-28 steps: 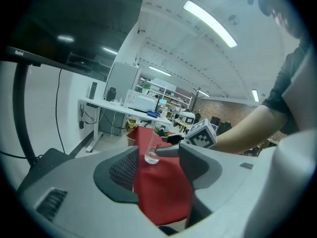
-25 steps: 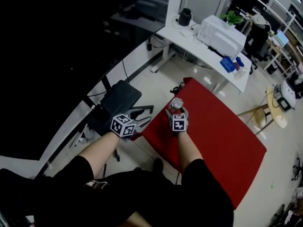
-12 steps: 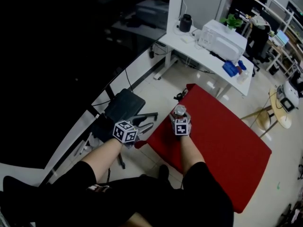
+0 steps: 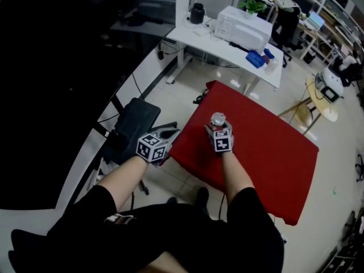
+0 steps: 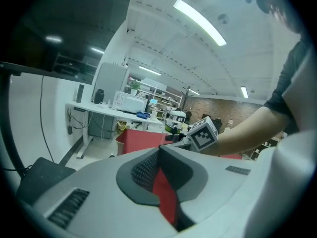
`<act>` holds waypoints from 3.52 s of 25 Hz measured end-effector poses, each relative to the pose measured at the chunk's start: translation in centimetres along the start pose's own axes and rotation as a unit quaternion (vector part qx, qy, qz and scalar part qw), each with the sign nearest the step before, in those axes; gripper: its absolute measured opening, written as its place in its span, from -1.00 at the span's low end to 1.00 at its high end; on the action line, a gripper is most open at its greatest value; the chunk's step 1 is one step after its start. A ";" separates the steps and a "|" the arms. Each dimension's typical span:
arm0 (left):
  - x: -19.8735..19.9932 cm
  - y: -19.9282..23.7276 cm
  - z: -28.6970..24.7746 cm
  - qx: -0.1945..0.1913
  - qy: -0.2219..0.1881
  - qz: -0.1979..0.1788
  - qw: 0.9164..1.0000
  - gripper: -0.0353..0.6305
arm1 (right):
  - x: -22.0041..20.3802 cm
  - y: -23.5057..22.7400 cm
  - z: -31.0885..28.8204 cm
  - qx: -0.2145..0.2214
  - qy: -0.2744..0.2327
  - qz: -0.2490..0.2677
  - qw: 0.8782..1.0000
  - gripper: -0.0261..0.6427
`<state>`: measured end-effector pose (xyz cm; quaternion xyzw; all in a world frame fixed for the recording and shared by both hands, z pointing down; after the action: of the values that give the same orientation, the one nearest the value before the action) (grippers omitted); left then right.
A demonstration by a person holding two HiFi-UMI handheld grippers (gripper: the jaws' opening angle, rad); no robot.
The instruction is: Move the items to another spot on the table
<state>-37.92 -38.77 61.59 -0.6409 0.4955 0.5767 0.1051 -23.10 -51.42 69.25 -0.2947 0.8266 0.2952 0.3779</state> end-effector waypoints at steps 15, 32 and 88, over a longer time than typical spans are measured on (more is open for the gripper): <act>-4.2 -20.3 -13.7 -0.117 0.059 -0.062 0.989 -0.89 | -15.6 -15.1 19.7 -0.108 0.033 -0.064 0.992 0.12; -14.2 -54.0 -33.9 -0.192 0.076 -0.090 0.974 -0.89 | -42.8 -35.9 45.5 -0.173 0.067 -0.104 0.977 0.12; -6.0 -48.8 -7.3 -0.277 0.038 -0.060 0.958 -0.89 | -21.5 -10.8 59.5 -0.060 -0.190 -0.230 0.953 -0.92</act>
<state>4.52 -17.07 47.61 -0.6953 0.2808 0.6588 -0.0608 23.02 -10.46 51.44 -0.4375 0.6300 0.2998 0.5673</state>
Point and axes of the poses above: the fingertips, and each gripper's own axes: z backward along the fingers, y to its left, x out of its top, the point moved 1 cm from there along z, backward along the fingers, and after that the axes turned 11 degrees about z, right-handed, at the moved point
